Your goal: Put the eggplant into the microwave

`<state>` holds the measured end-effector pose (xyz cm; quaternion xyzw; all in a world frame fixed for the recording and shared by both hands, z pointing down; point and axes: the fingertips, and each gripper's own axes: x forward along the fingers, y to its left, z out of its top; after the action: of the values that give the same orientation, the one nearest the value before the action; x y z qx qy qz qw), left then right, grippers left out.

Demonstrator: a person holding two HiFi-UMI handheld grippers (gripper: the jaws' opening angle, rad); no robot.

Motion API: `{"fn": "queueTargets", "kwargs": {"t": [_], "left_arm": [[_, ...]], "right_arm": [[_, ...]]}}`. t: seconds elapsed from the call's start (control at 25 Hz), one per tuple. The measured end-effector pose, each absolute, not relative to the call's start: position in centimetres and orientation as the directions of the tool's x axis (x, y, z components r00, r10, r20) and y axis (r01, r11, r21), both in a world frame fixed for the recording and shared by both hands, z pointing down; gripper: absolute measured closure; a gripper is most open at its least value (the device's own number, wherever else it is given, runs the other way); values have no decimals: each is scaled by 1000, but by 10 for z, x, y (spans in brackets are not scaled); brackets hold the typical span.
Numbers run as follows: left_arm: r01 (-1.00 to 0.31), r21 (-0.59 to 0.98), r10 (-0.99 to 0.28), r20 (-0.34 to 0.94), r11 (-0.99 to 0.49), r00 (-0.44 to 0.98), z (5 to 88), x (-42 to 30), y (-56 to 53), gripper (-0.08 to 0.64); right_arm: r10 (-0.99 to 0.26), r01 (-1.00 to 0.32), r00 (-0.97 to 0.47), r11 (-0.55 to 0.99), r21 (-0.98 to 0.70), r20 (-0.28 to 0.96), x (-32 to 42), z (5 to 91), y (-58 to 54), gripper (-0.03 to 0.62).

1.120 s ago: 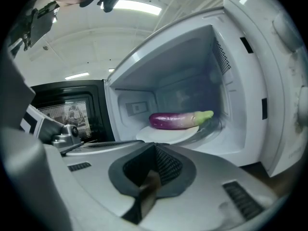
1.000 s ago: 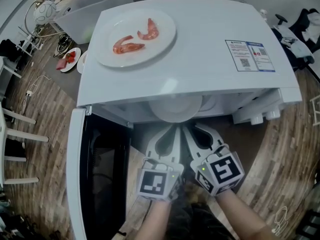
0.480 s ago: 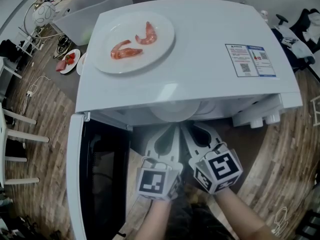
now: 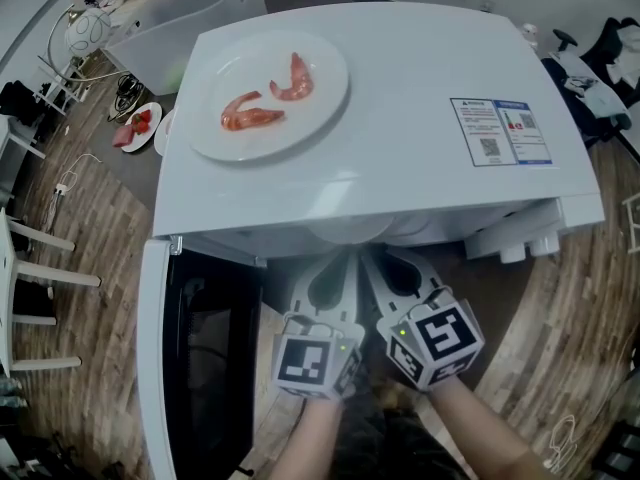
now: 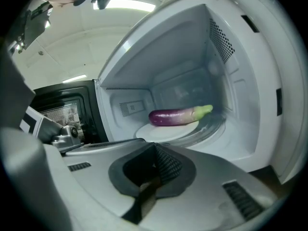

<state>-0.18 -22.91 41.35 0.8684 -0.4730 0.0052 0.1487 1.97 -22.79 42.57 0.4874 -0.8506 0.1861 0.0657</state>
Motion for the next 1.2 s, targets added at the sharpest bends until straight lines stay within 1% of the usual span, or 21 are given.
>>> {"fn": "queueTargets", "kwargs": {"t": [0.2, 0.36, 0.64, 0.84, 1.2], "left_arm": [[-826, 255, -820, 162, -503, 549, 417, -5, -231, 560], [-820, 265, -819, 147, -508, 555, 416, -4, -230, 560], [-800, 262, -808, 107, -539, 579, 408, 1, -216, 560], [-796, 263, -800, 120, -546, 588, 410, 5, -204, 560], [-789, 262, -789, 133, -556, 600, 403, 6, -174, 560]], "right_arm": [[-800, -848, -525, 465, -255, 289, 19, 426, -228, 588], [-802, -843, -534, 480, -244, 268, 19, 421, -227, 588], [-817, -835, -527, 447, -320, 234, 28, 419, -221, 589], [-804, -840, -529, 450, -304, 270, 30, 425, -210, 590], [-833, -865, -495, 445, -232, 249, 42, 407, -184, 591]]}}
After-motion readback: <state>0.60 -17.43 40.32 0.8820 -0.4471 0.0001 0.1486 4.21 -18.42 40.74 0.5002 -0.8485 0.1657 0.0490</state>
